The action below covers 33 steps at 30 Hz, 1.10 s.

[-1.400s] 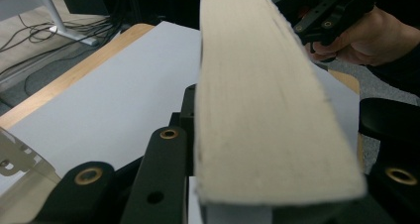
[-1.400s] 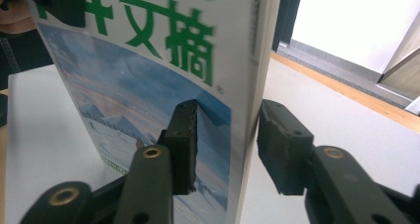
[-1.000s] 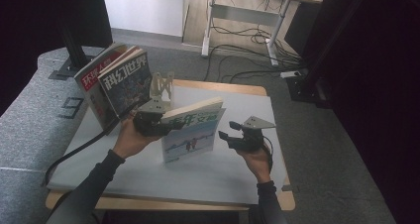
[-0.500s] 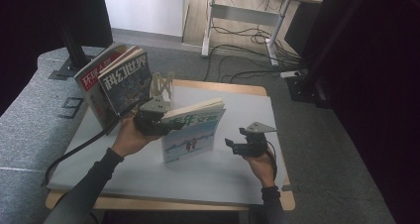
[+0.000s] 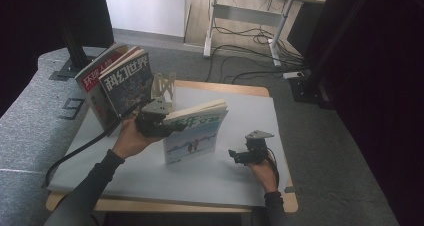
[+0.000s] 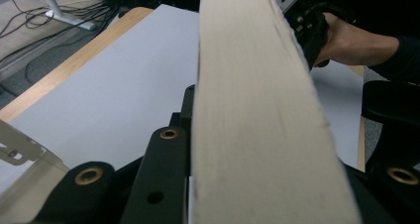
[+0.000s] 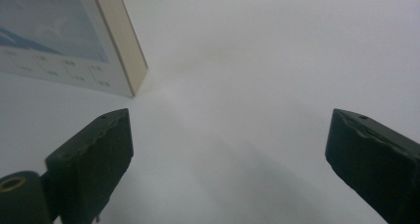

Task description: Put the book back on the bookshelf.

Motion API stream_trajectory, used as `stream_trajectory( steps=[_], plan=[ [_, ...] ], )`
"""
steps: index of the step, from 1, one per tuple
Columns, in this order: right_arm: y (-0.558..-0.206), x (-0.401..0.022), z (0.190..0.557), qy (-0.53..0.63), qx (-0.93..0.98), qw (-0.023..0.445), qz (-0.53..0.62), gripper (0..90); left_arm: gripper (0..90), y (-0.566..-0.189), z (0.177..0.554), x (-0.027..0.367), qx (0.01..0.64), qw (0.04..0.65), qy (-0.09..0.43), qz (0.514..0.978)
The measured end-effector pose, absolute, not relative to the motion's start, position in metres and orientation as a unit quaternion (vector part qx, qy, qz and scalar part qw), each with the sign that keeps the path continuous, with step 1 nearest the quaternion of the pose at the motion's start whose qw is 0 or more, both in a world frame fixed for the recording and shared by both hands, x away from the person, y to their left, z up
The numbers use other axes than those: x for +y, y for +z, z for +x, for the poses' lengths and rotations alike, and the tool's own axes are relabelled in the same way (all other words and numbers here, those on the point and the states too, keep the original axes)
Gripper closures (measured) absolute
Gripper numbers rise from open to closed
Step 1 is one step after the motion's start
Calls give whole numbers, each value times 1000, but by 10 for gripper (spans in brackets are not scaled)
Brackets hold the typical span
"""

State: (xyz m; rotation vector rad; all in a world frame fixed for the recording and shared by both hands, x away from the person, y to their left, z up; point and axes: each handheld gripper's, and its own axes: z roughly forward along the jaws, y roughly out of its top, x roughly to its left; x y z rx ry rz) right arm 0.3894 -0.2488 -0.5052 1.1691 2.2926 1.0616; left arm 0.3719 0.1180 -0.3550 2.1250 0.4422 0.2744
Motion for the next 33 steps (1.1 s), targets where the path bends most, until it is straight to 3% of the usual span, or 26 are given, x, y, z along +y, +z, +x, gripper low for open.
stream_trajectory(
  steps=[12,33],
  plan=[
    [-534,-253,394,331,825,172,425,0,732,-355,372,118,181,460,109,862],
    [-537,-256,393,348,819,175,421,0,741,-352,378,121,213,471,126,847]
  ],
)
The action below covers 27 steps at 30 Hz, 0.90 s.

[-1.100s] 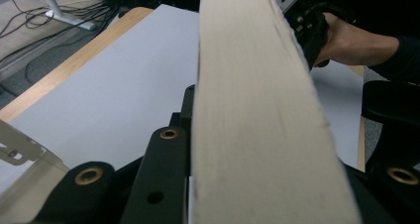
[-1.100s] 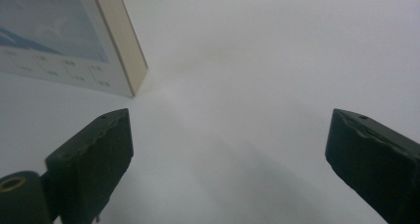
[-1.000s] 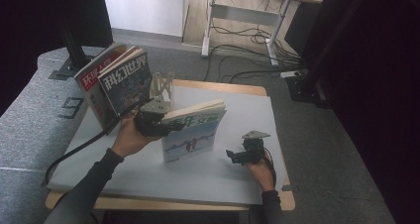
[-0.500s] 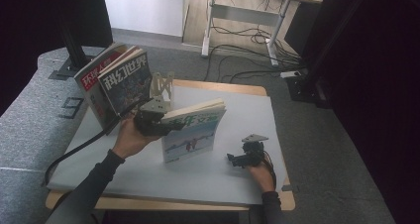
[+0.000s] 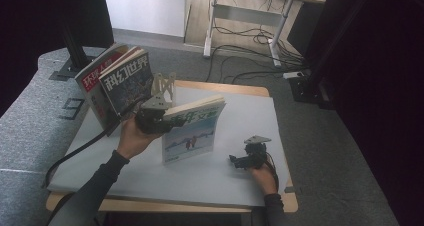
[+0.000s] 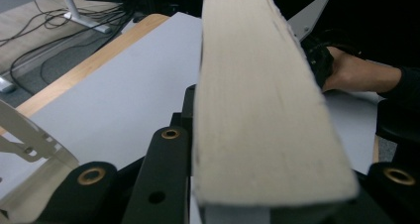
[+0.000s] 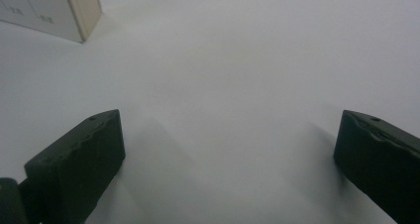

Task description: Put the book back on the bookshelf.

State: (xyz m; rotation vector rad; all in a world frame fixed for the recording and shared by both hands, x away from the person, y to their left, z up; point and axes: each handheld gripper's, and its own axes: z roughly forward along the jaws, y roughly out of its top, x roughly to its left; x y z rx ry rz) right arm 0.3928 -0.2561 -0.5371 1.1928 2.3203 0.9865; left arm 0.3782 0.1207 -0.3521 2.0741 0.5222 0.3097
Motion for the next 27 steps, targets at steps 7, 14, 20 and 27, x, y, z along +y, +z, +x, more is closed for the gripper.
stream_trajectory(
  steps=[7,14,20,27],
  plan=[
    [-537,-256,393,348,819,175,421,0,741,-343,377,130,223,469,134,844],
    [-537,-256,393,348,819,176,420,0,741,-333,375,144,238,469,146,838],
    [-537,-256,393,349,819,176,420,0,741,-327,375,155,250,470,155,832],
    [-537,-256,393,349,819,176,420,0,742,-320,375,175,272,478,161,820]
  ],
)
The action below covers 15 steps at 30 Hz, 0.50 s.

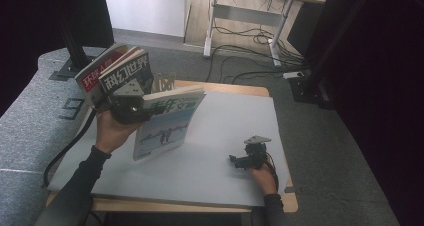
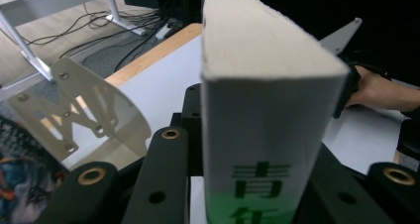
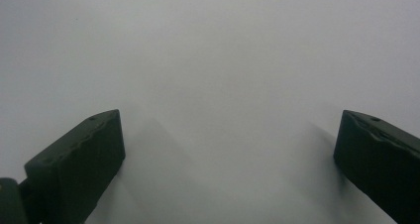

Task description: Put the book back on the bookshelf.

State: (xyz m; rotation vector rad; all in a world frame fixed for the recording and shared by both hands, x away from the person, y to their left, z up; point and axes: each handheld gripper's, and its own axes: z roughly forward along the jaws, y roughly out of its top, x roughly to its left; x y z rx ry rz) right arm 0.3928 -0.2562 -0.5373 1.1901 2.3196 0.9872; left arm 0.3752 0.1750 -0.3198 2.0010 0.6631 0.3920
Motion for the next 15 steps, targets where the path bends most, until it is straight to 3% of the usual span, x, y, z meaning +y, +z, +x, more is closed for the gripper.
stream_trajectory(
  steps=[15],
  plan=[
    [-537,-256,393,349,819,176,420,0,742,-303,380,214,318,479,183,797]
  ],
)
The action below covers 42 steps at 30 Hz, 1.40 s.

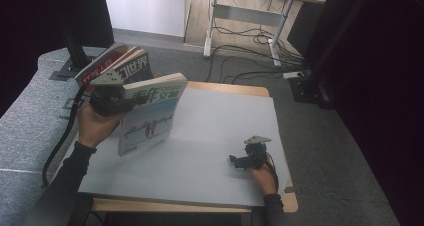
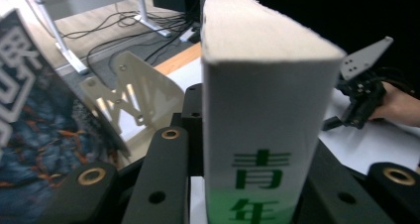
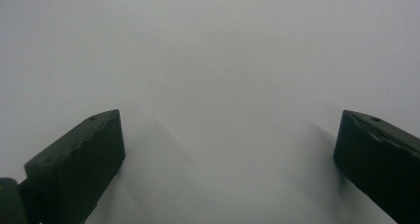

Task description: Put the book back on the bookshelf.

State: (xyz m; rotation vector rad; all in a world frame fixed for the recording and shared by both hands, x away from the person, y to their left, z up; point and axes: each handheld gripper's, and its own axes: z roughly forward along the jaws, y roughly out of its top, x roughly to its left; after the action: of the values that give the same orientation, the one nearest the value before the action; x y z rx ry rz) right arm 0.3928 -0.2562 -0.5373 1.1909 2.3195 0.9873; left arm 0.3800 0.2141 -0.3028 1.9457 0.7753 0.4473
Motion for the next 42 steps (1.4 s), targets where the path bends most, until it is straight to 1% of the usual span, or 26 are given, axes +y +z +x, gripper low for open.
stream_trajectory(
  steps=[6,16,34,42],
  plan=[
    [-537,-256,393,349,819,176,420,0,741,-300,389,224,339,479,190,787],
    [-537,-256,393,349,819,176,421,0,741,-304,410,227,367,479,199,772],
    [-537,-256,393,349,819,176,420,0,741,-319,452,209,390,489,220,749],
    [-538,-256,393,350,818,177,421,0,740,-330,459,197,382,489,240,746]
  ],
)
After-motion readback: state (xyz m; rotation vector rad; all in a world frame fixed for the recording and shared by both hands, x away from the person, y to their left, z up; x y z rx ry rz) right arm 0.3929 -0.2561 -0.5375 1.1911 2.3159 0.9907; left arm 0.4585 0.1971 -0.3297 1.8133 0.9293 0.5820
